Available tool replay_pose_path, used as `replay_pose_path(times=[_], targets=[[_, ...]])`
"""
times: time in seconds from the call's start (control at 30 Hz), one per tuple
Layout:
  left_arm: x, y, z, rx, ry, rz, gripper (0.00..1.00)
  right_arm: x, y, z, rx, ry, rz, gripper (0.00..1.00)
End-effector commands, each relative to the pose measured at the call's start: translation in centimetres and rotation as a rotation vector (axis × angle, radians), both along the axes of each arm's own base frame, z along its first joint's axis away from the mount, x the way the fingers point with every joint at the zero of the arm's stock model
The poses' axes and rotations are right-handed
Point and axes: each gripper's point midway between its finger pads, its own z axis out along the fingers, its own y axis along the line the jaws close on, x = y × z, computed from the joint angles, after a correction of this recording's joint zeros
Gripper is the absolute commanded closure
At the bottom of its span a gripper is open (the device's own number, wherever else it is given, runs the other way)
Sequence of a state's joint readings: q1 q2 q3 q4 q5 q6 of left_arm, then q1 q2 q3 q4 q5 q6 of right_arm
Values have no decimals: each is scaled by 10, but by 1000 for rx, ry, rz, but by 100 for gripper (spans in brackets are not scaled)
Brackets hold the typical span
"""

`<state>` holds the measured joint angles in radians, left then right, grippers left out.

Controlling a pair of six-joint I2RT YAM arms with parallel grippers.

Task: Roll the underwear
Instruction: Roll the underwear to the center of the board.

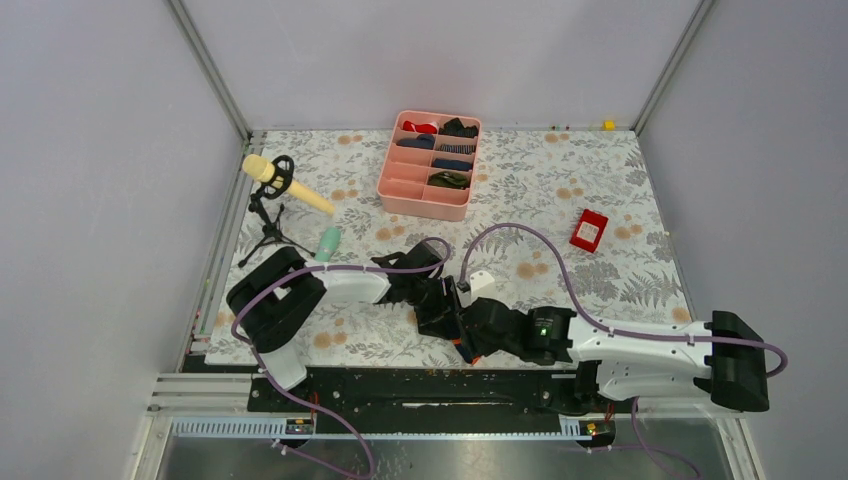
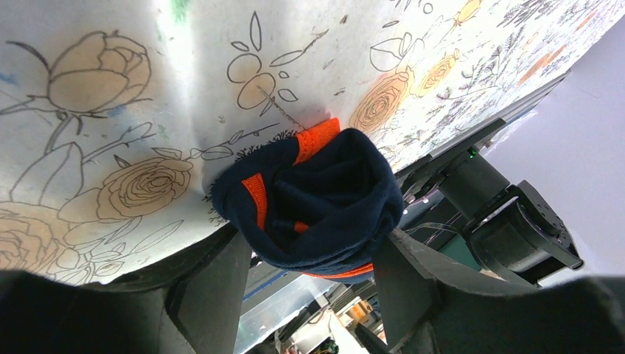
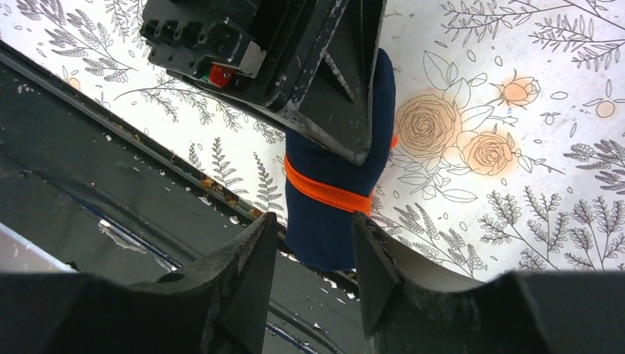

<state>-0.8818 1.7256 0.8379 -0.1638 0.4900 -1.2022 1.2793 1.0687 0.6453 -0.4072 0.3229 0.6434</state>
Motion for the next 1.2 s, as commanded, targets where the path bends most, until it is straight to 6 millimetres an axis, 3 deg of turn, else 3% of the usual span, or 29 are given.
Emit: replay_pose_path(times=[0.0, 0.5, 0.9, 1.17], targets=[[-2, 8, -17, 77, 13, -1, 41, 9, 17, 7, 36, -43, -21, 50], [-3, 8, -16, 73, 14, -4, 42, 0, 13, -40, -93, 12, -10, 45], [-4, 7, -9, 55, 8, -5, 42, 4, -7, -58, -276, -40, -15, 43], [-1, 6, 2, 36, -5, 2, 39, 8, -15, -64, -303, -59, -48, 47]])
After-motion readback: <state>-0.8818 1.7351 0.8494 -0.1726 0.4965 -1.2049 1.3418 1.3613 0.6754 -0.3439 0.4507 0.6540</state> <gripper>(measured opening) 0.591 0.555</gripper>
